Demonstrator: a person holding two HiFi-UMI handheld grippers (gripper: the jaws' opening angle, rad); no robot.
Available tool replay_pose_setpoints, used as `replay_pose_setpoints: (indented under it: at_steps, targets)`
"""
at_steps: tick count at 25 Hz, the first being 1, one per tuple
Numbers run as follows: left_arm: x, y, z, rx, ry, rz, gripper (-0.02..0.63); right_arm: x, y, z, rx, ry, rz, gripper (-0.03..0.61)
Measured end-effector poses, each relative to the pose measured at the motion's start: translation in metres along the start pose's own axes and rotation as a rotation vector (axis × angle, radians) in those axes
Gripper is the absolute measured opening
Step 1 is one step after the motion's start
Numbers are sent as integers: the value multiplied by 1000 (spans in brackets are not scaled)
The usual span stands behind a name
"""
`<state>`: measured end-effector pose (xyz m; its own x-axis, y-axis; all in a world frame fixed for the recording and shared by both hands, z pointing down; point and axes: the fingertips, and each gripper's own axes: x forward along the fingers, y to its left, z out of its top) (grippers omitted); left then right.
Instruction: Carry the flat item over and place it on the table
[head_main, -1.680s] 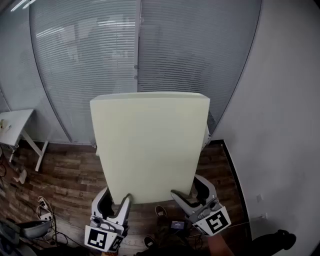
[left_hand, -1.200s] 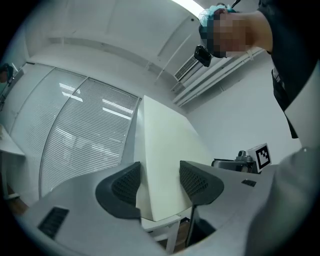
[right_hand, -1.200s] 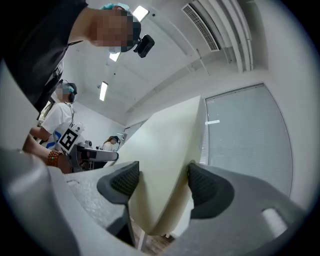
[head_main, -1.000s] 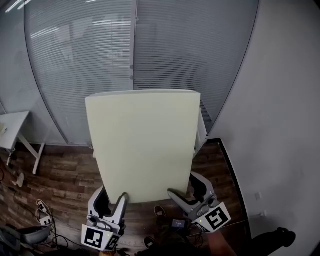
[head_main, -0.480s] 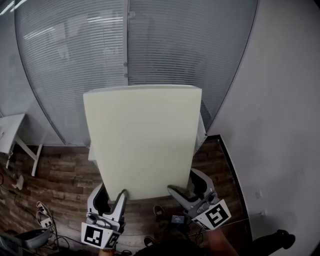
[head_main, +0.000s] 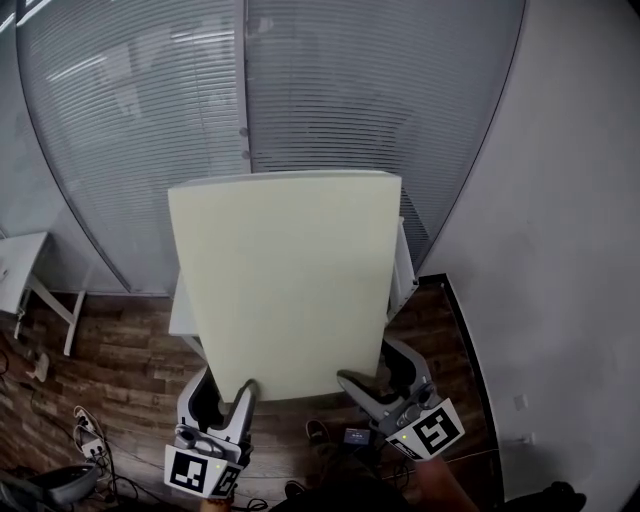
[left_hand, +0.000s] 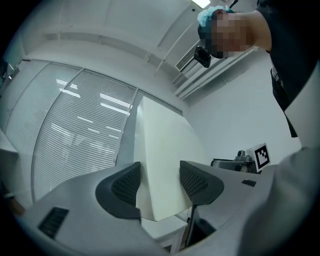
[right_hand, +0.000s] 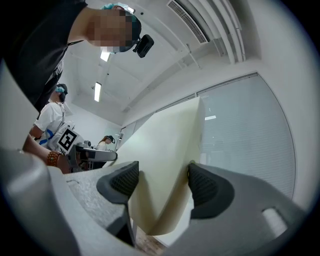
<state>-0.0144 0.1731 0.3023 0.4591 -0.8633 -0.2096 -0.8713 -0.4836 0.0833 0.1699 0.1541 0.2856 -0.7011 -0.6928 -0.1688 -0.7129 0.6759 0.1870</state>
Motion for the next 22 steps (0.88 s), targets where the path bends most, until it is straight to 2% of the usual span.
replay_pose_setpoints:
  at_steps: [6,9,15,20,22]
  targets:
    - [53,0,-4,7,0,14,245,17,-51,-12,29,-16,5,308]
    - [82,-3,0,4,-26,17,246,23,-79,-15,42,-22,11,308]
    - [130,-4,-4,56,-29,13,246,39,-125,-20,5,-50,28,308]
    - [156,11,-15,32,44,14,245,66,-145,-23,9,-51,33,308]
    - [164,24,-14,35,44,12,245,78,-148,-21,-10,-63,24,308]
